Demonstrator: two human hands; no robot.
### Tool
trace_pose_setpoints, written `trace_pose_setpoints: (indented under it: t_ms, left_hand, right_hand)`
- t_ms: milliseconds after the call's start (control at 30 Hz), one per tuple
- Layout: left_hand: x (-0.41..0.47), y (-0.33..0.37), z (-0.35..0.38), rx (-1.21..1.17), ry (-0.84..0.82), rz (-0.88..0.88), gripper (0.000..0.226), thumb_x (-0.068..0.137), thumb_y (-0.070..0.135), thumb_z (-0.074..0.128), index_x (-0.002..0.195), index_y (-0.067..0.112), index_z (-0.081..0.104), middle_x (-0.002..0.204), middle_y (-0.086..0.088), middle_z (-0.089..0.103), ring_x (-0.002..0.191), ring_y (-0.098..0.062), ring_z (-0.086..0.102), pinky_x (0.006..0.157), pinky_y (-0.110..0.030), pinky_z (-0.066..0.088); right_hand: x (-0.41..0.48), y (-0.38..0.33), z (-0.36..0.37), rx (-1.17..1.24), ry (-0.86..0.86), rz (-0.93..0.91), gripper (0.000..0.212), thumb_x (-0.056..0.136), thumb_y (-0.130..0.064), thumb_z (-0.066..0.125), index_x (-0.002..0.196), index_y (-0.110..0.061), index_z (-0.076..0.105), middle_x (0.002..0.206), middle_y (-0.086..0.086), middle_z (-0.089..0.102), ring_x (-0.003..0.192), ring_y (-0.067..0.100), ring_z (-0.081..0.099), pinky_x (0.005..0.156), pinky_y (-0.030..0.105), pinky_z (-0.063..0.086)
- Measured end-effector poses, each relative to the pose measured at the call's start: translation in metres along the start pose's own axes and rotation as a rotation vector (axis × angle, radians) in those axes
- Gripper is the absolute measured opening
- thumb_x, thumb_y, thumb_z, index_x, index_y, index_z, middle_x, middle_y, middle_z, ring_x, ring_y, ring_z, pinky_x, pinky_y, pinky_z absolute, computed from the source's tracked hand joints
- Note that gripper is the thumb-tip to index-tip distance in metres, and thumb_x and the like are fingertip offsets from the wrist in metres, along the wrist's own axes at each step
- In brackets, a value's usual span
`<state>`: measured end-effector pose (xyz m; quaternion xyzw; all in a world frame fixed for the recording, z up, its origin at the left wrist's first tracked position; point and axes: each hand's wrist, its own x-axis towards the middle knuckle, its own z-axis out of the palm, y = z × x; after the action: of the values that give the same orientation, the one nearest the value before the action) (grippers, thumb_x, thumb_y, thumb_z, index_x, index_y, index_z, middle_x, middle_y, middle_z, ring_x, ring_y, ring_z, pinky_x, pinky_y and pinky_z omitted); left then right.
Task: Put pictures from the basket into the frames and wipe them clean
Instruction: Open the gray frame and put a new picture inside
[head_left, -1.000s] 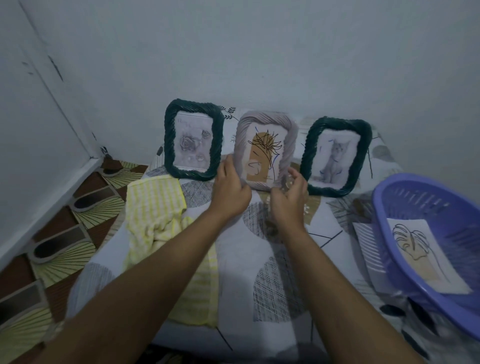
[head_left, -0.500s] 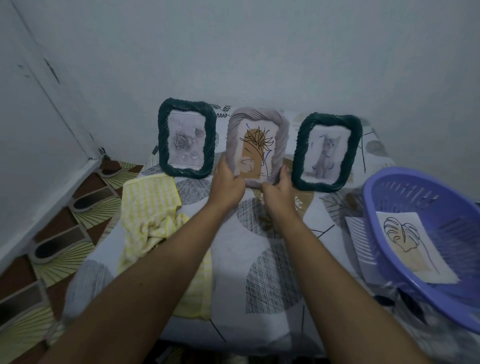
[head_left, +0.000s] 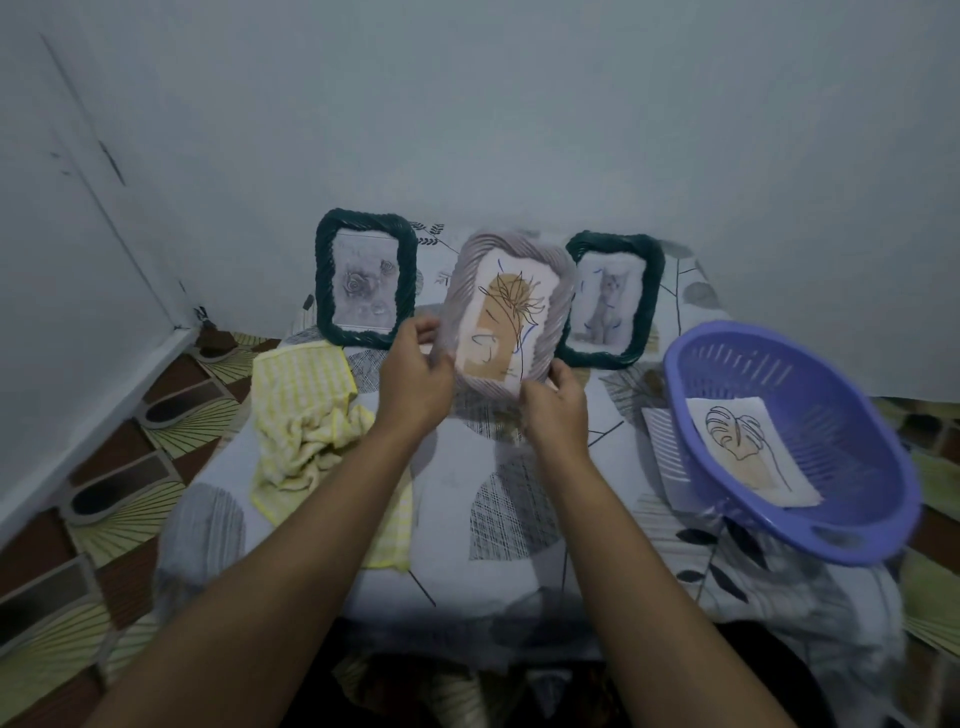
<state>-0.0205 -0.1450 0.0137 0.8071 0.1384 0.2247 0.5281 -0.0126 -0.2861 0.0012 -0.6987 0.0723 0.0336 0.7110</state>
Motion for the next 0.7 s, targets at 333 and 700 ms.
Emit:
trace_pose_setpoints:
  t_ms: [333, 700]
  left_hand:
    - [-0.053, 0.032, -0.025, -0.31, -0.12, 0.01, 0.043, 0.088, 0.001, 0.07, 0.119, 0.026, 0.054, 0.102, 0.003, 0.062, 0.069, 0.006, 0.06, 0.065, -0.02, 0.054]
    - [-0.084, 0.031, -0.02, 0.169, -0.075, 0.32, 0.038, 0.082, 0.009, 0.071, 0.112, 0.026, 0.057, 0.095, 0.013, 0.067, 0.079, -0.012, 0.066, 0.074, -0.039, 0.056]
  right_hand:
    - [-0.04, 0.0, -0.037, 0.034, -0.145, 0.161, 0.032, 0.088, 0.004, 0.045, 0.094, -0.019, 0.068, 0.093, -0.001, 0.07, 0.085, 0.016, 0.058, 0.078, 0.032, 0.047]
    - [-0.04, -0.027, -0.036, -0.089, -0.081, -0.101, 0.027, 0.095, -0.042, 0.063, 0.108, -0.02, 0.073, 0.101, 0.001, 0.075, 0.086, 0.015, 0.07, 0.066, 0.025, 0.049]
